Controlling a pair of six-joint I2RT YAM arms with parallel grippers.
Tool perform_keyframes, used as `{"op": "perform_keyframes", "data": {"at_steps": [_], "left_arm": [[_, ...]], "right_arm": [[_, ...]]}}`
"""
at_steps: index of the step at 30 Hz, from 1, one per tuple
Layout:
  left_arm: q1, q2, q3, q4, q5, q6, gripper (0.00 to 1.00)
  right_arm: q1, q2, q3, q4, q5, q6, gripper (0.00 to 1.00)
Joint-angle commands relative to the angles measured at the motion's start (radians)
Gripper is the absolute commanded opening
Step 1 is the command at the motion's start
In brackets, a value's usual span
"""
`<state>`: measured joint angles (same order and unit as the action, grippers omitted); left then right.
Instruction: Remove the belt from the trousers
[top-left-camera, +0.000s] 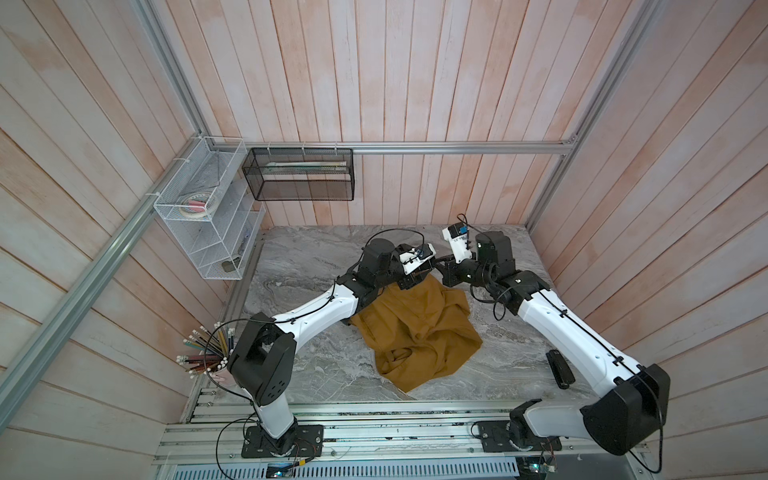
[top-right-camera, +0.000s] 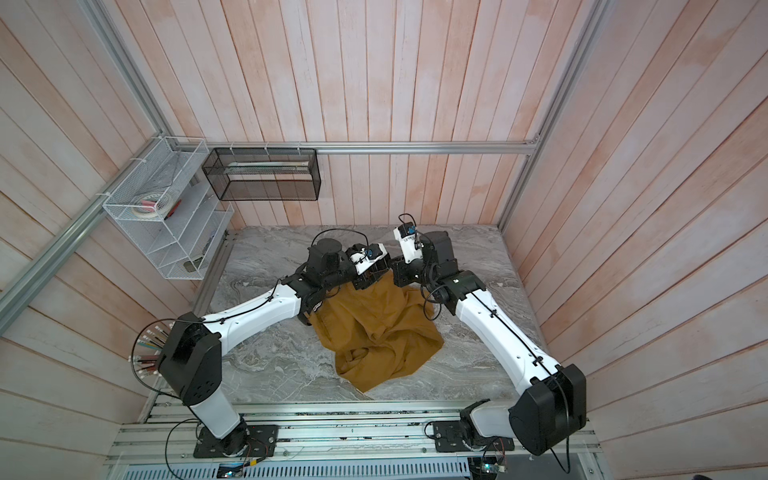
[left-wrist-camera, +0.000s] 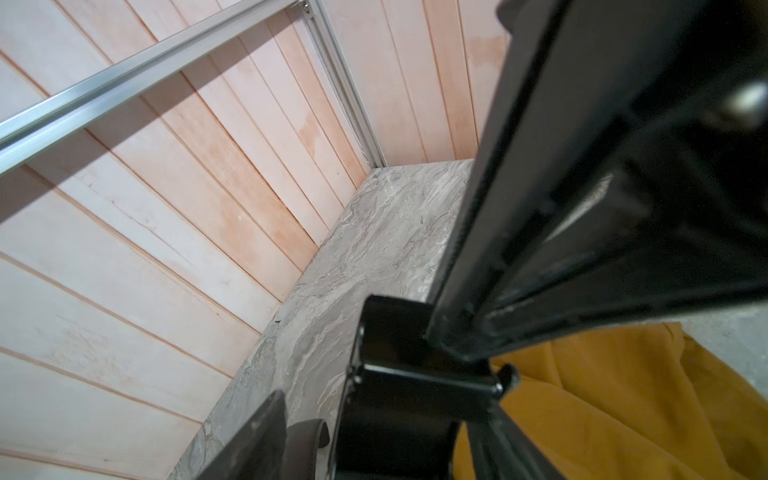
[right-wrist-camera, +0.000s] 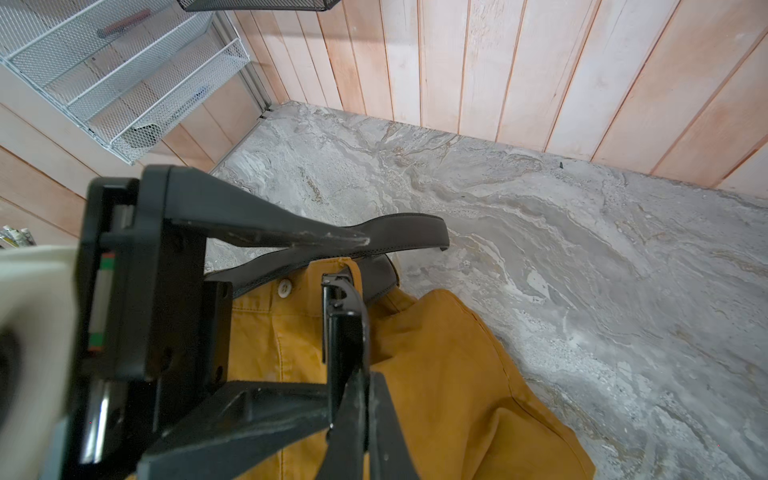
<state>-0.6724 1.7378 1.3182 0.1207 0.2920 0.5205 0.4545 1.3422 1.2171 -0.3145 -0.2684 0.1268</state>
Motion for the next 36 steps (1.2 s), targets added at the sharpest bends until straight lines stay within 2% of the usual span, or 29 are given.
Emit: {"op": "perform_keyframes", "data": {"at_steps": [1,7,8,10,12,17,20,23,27,29,36], "left_arm": [[0.0,0.021,0.027,-0.031,0.039,0.012,0.58],[0.0,0.017,0.042,-0.05,0.087,0.005,0.25],[-0.001,0.016,0.047,-0.051,0.091,-0.003,0.2],[0.0,0.015,0.06,-0.05,0.092,-0.032,0.15],[0.002,0.009,0.064,-0.033,0.084,-0.057,0.1],[0.04,-0.021,0.07,0.049,0.128,-0.203,0.09],[0.062,-0.042,0.07,0.119,0.188,-0.299,0.09],[0.069,-0.056,0.08,0.157,0.221,-0.352,0.08],[0.069,-0.064,0.101,0.161,0.239,-0.385,0.08],[0.069,-0.074,0.101,0.167,0.246,-0.397,0.07],[0.071,-0.123,0.095,0.164,0.251,-0.413,0.07]], "right_arm": [[-0.005,-0.043,0.024,0.054,-0.025,0.003,0.0],[-0.007,-0.089,-0.026,0.14,-0.019,-0.009,0.0],[-0.007,-0.107,-0.043,0.167,-0.022,-0.015,0.09],[-0.007,-0.166,-0.103,0.245,-0.011,-0.02,0.35],[-0.007,-0.247,-0.188,0.337,0.022,-0.023,0.46],[-0.008,-0.501,-0.52,0.687,0.234,-0.006,0.72],[-0.008,-0.545,-0.696,0.887,0.244,0.031,0.78],[-0.008,-0.452,-0.742,0.98,0.174,0.109,0.79],[-0.007,-0.263,-0.699,1.094,0.029,0.17,0.82],[-0.004,-0.183,-0.677,1.156,-0.014,0.167,0.85],[-0.004,0.045,-0.573,1.223,-0.147,0.164,0.85]]}}
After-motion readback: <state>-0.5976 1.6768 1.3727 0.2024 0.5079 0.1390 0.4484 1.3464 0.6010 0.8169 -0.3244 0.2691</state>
